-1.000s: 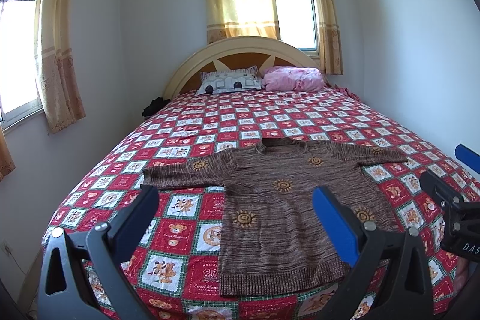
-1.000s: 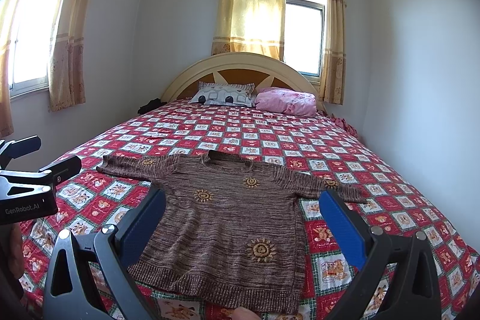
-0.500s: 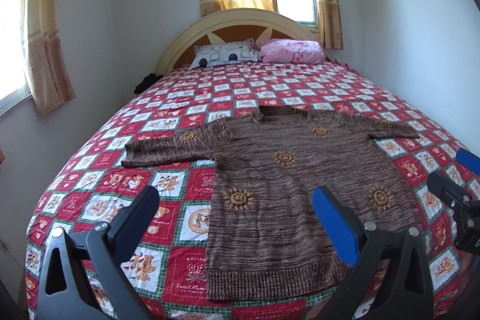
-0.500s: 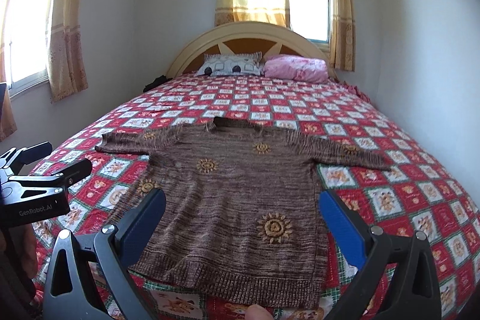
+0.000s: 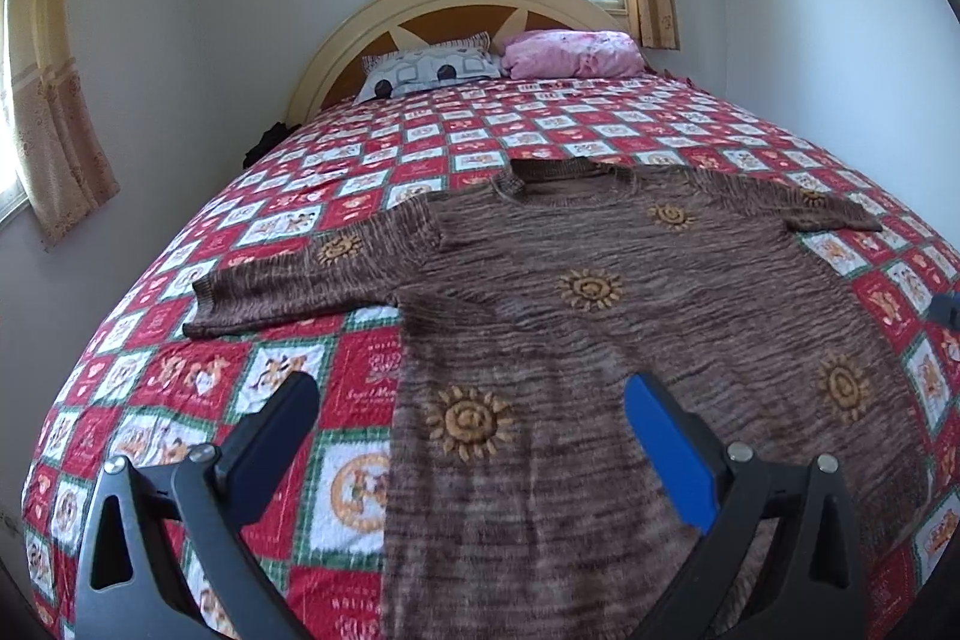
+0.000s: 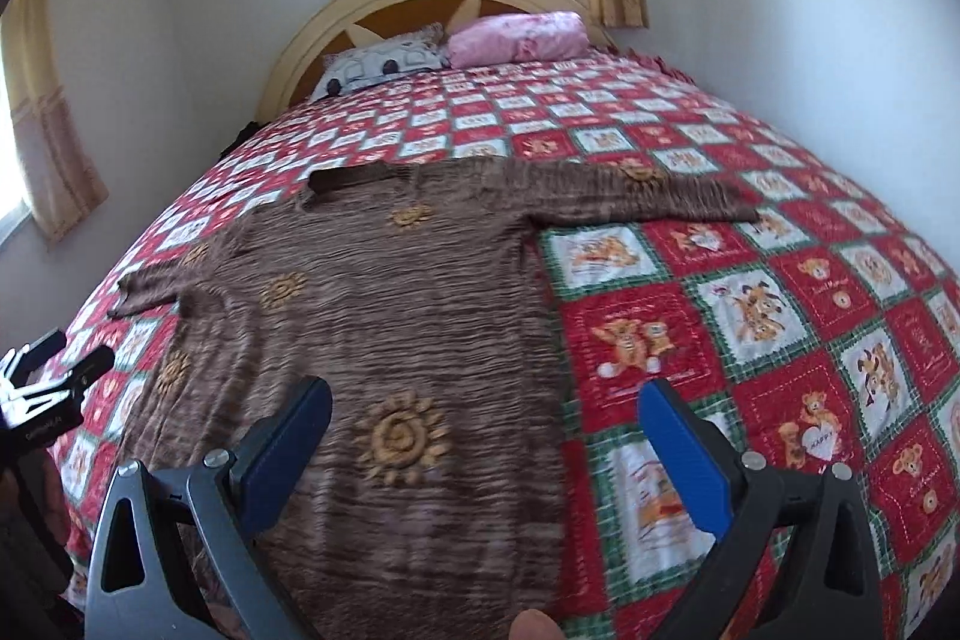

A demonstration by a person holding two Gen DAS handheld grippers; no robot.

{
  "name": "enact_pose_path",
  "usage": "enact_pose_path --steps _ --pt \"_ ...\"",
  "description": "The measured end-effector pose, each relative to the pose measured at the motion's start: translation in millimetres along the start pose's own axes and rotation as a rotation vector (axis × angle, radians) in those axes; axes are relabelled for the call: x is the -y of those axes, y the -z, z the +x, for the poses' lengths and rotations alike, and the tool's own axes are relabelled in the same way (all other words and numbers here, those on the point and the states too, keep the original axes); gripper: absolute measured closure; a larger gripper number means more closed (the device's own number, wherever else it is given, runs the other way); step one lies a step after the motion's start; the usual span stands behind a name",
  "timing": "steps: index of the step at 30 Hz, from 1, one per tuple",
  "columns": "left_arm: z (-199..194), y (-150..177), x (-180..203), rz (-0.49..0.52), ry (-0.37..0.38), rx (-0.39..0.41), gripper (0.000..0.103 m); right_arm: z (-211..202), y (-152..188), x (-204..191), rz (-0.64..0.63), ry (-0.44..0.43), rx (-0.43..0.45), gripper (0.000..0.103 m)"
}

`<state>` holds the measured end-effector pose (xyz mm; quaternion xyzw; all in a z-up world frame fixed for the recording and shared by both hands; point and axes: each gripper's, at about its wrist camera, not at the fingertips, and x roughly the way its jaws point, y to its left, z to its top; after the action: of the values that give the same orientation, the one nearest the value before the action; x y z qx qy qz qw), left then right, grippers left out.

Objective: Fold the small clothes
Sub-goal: 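Move both tools down toward the brown sweater on the bed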

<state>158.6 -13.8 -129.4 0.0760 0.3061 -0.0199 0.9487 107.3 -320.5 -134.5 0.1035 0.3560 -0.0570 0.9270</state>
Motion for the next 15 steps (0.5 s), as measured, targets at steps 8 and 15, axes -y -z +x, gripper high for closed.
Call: enact_pose_path --steps 8,15 --pt "44 -16 -11 0.01 -0.043 -0.02 0.0 39 -34 79 0.132 0.06 -0.032 0.001" --pt "86 -25 -30 -0.046 -0.076 -0.072 0.0 75 -64 143 0.314 0.04 -0.03 0.005"
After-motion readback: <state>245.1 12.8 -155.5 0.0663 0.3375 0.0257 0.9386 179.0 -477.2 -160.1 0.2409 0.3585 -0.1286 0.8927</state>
